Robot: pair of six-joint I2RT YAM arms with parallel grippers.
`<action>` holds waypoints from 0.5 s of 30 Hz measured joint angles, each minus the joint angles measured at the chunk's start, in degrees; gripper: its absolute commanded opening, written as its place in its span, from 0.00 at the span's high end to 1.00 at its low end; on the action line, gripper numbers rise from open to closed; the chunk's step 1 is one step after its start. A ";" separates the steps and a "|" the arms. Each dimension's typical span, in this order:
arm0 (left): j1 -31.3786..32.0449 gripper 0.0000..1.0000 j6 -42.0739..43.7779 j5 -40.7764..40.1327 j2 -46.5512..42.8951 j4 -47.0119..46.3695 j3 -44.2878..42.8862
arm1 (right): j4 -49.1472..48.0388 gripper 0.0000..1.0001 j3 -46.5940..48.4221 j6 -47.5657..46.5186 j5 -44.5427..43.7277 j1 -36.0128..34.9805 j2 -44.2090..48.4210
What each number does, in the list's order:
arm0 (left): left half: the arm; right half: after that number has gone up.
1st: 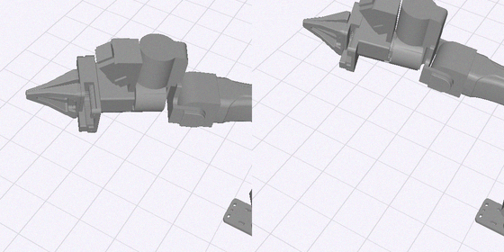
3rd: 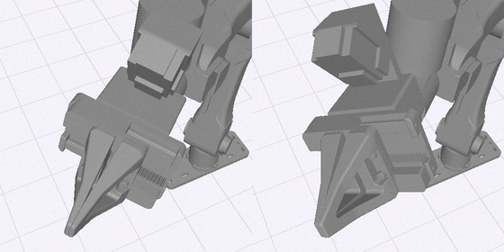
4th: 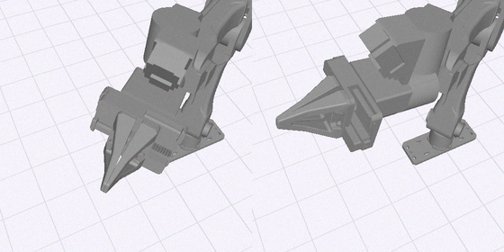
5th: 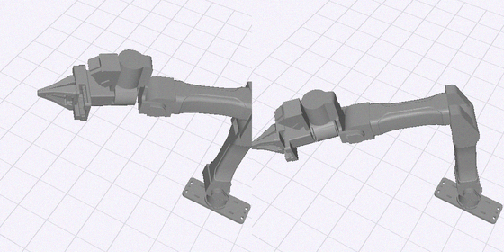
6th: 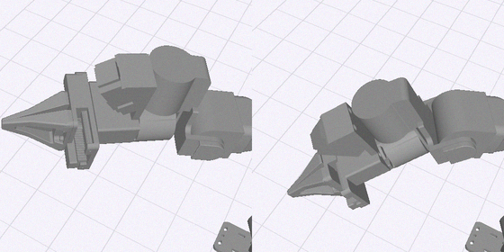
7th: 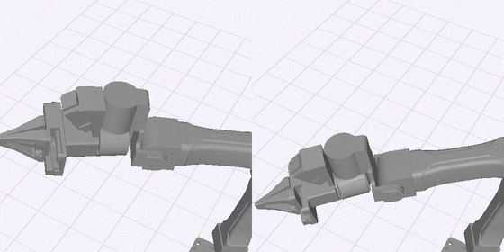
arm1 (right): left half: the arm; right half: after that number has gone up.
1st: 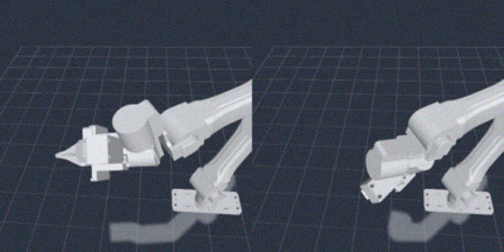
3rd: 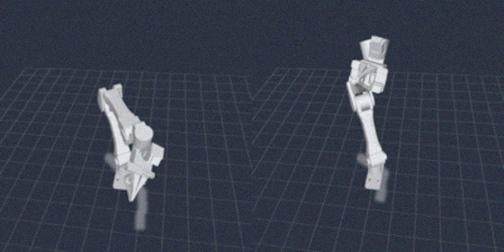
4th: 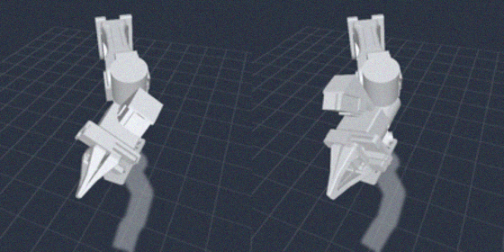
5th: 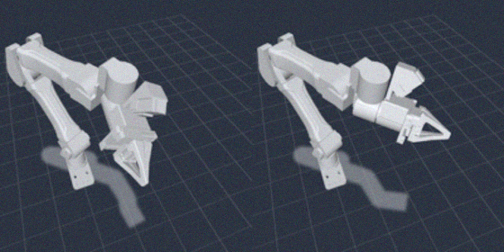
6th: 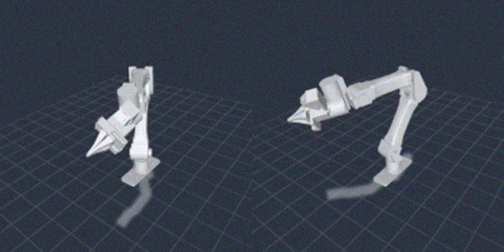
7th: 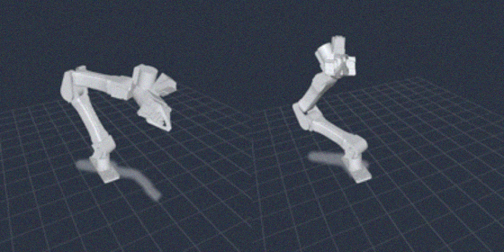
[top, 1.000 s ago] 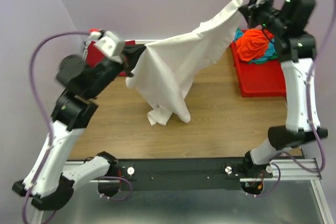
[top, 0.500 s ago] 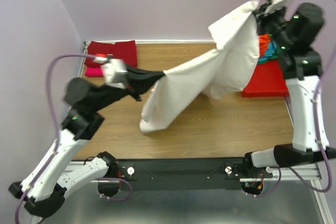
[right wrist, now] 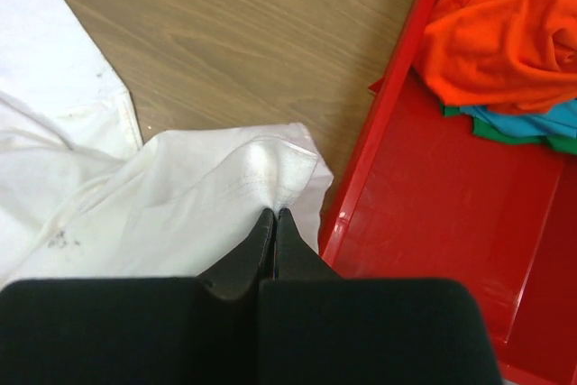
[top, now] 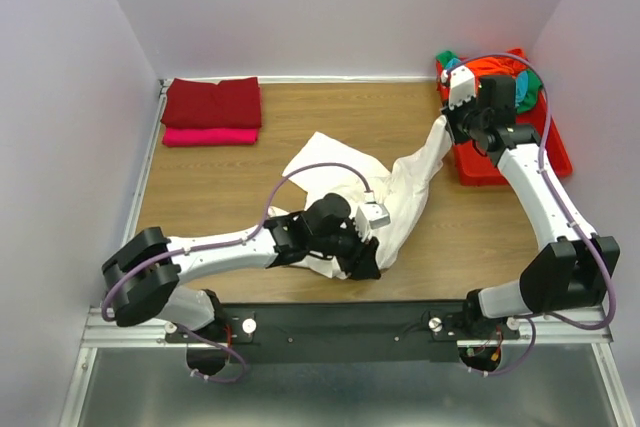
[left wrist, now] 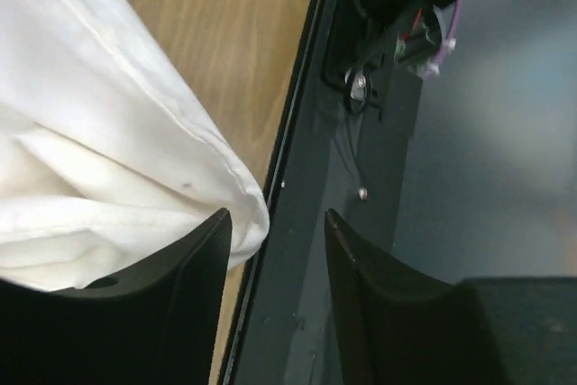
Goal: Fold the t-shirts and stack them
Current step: Flatten the tshirt out
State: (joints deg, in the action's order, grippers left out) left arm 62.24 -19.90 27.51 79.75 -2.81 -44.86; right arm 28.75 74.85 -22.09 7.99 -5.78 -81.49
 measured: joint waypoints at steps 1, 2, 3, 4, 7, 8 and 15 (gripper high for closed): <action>0.02 0.39 0.20 -0.68 -0.66 0.70 -0.63 | -0.07 0.99 -0.33 -0.02 0.00 0.00 0.20; 0.02 0.33 1.09 -2.60 -2.05 1.38 -1.68 | -0.42 0.99 -0.74 -0.02 0.02 0.00 0.35; 0.02 0.29 1.75 -4.37 -3.28 2.32 -2.51 | -0.76 0.99 -1.11 -0.04 0.04 0.02 0.44; -0.15 0.25 2.93 -6.69 -4.98 3.45 -3.32 | -1.01 0.99 -1.49 -0.02 0.07 0.02 0.44; -2.10 0.23 6.38 -13.09 -11.30 6.27 -5.90 | -1.29 0.99 -2.73 -0.02 0.20 0.07 0.44; -4.13 0.24 7.48 -13.90 -12.44 7.19 -6.64 | -1.29 0.99 -2.99 -0.02 0.22 0.09 0.44; -16.61 0.30 12.02 -14.40 -3.74 12.07 -8.09 | -1.75 0.99 -3.39 -0.04 0.44 0.22 0.44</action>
State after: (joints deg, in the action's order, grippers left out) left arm 45.63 -7.88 13.10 76.01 9.26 -52.95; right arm 27.00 71.46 -22.13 8.43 -5.56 -81.06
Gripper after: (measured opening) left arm 0.713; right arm 0.012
